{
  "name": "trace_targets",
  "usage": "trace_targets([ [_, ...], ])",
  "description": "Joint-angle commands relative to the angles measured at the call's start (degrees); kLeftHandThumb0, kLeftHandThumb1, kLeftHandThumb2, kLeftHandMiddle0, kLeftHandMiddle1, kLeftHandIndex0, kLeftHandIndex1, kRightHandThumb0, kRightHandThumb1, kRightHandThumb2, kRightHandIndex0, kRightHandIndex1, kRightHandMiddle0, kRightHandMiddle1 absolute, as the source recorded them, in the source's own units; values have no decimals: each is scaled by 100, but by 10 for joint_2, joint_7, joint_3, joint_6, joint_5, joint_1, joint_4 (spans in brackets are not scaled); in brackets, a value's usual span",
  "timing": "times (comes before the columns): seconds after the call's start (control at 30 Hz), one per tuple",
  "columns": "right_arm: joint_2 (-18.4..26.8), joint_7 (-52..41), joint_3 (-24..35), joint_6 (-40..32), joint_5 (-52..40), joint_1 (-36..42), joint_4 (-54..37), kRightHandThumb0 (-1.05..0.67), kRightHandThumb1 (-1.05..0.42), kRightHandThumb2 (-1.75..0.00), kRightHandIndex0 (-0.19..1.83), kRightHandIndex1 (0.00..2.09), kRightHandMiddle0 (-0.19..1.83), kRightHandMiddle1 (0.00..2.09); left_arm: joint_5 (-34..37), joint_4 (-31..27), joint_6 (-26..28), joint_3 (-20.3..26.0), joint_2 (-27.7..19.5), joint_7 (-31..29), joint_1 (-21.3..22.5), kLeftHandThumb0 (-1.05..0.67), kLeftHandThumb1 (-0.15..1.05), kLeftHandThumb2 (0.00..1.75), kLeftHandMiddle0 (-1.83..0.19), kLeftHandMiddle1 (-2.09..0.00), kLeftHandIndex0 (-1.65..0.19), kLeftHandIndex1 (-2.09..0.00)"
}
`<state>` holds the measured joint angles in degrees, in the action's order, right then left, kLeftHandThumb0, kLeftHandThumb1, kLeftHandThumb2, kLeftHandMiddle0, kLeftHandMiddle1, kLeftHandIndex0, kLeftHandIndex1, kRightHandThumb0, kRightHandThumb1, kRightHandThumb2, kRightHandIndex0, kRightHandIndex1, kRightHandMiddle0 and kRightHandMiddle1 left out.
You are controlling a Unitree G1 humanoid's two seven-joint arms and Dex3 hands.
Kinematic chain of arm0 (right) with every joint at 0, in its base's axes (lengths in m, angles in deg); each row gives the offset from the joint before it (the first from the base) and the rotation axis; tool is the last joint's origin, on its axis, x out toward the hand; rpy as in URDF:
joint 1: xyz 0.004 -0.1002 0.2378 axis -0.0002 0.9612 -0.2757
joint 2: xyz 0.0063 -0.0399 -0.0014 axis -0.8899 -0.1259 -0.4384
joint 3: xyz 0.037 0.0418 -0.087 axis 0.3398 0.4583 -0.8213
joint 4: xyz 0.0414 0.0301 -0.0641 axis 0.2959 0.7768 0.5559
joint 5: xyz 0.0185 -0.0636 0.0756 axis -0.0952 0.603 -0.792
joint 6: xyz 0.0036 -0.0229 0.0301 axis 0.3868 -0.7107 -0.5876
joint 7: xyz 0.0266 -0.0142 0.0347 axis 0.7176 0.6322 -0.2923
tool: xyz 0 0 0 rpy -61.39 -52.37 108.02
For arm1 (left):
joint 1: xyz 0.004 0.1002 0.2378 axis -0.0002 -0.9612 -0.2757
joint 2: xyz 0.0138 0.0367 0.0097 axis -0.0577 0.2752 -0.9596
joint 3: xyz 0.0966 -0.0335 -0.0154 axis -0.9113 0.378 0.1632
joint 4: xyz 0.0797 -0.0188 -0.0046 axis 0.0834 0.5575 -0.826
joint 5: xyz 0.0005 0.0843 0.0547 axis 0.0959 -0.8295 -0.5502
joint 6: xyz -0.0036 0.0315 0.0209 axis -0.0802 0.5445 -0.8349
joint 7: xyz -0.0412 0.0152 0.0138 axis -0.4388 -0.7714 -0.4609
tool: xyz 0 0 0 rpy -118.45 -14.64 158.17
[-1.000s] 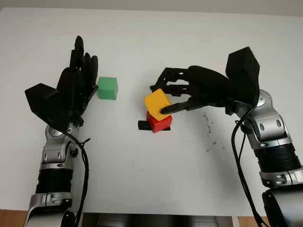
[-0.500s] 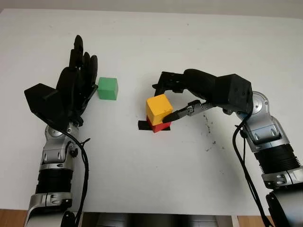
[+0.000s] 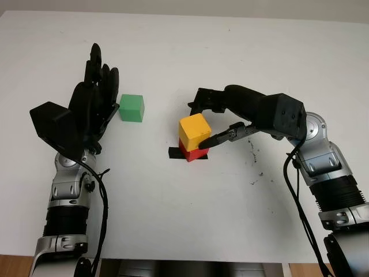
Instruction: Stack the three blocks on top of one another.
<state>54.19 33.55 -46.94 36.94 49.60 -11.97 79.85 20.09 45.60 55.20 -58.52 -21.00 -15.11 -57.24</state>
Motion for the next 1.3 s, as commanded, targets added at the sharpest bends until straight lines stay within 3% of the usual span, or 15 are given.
trace_targets([
  [0.0, 13, -2, -1, -3, 7, 3, 10, -50, -97, -6, 33, 4, 34, 158, 2, -10, 0, 0, -5, -3, -7, -75, 105, 50, 18, -5, 19, -4],
  [0.67, 26, -24, -9, -9, 15, -5, 0, -56, -95, -5, 31, 4, 32, 156, 0, -9, 0, 1, -5, 0, -7, -76, 105, 50, 17, -6, 19, -5],
  [0.87, 26, -74, -18, -30, 1, -11, 1, -91, -85, -5, -5, 1, 0, 56, 1, -10, 1, 0, -6, -5, -7, -76, 105, 51, 19, -5, 19, -3],
  [1.0, 31, -104, -22, -42, -7, -12, -16, -97, -83, -5, -18, 0, -17, 12, 3, -11, 2, 1, -5, -5, -7, -76, 105, 51, 19, -5, 19, -3],
  [1.07, 32, -112, -22, -37, -11, -10, -22, -99, -84, -6, -19, 0, -19, 3, 3, -10, 3, 1, -5, -6, -7, -75, 105, 51, 19, -5, 19, -2],
  [1.27, 36, -119, -13, -25, -31, 13, -59, -100, -85, -6, -19, 0, -19, 0, 3, -11, 5, 1, -3, -3, -7, -76, 105, 49, 19, -5, 19, -2],
])
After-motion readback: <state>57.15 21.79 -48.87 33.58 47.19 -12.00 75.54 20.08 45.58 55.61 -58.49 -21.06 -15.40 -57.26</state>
